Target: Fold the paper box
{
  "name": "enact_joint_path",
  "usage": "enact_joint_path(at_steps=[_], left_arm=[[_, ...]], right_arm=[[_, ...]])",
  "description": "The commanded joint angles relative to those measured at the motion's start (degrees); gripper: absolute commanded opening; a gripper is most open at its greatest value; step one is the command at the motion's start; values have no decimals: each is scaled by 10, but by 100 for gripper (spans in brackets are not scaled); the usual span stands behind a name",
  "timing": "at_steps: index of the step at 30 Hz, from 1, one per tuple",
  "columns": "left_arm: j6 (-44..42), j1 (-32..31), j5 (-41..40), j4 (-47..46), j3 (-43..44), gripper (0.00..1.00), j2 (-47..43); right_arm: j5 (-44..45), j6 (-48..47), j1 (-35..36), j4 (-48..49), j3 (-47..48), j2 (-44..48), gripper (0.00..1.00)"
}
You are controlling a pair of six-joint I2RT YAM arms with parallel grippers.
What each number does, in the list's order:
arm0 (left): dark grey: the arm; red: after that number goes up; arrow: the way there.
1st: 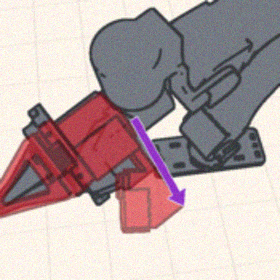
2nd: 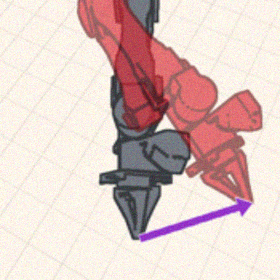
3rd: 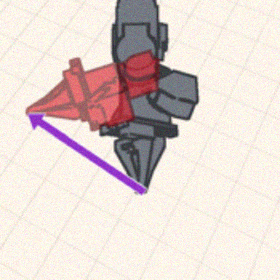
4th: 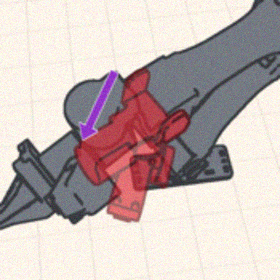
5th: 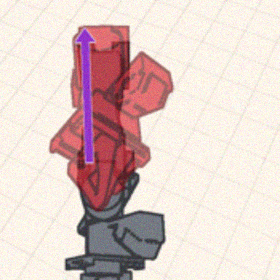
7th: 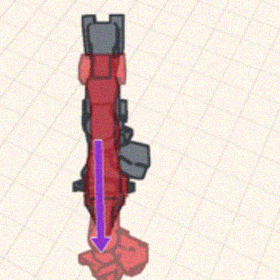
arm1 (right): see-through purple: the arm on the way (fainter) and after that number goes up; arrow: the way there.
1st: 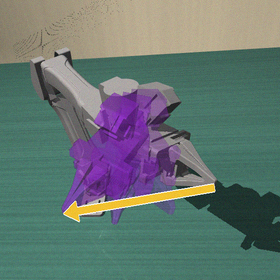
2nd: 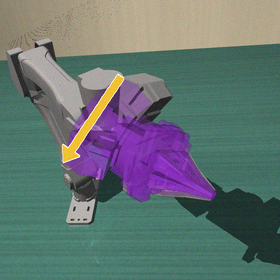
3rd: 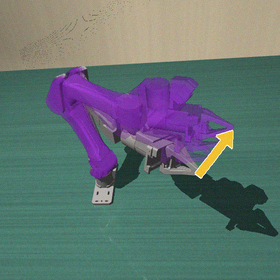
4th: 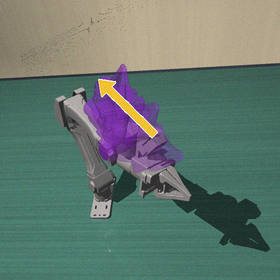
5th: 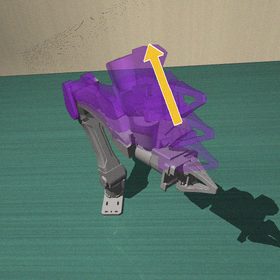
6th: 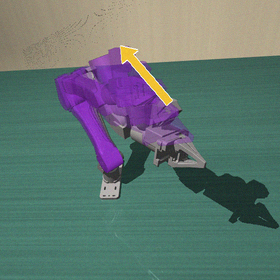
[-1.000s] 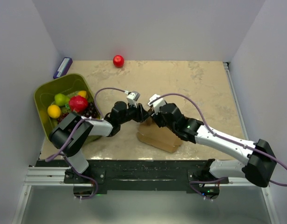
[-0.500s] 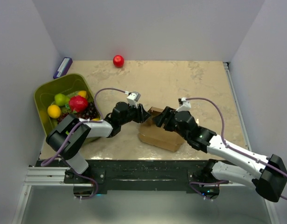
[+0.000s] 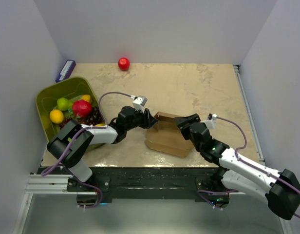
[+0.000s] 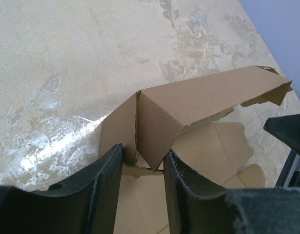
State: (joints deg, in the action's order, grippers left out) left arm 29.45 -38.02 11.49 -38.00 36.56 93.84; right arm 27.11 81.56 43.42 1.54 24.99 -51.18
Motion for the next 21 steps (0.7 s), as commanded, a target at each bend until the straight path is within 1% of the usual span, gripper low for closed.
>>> enact_joint_path(at_steps=[1, 5, 8, 15, 21], left_arm=[[-6, -7, -10, 28, 11, 42, -9], [-6, -7, -11, 28, 11, 42, -10], [-7, -8, -11, 30, 12, 42, -11], [-14, -9, -19, 39, 15, 42, -16], [-16, -12, -20, 40, 16, 42, -13]], right_arm=[[108, 52, -3, 43, -4, 8, 60], [146, 71, -5, 58, -7, -8, 56], [154, 78, -12, 79, -11, -33, 52], [128, 87, -24, 107, 9, -97, 51], [124, 103, -24, 116, 6, -121, 50]])
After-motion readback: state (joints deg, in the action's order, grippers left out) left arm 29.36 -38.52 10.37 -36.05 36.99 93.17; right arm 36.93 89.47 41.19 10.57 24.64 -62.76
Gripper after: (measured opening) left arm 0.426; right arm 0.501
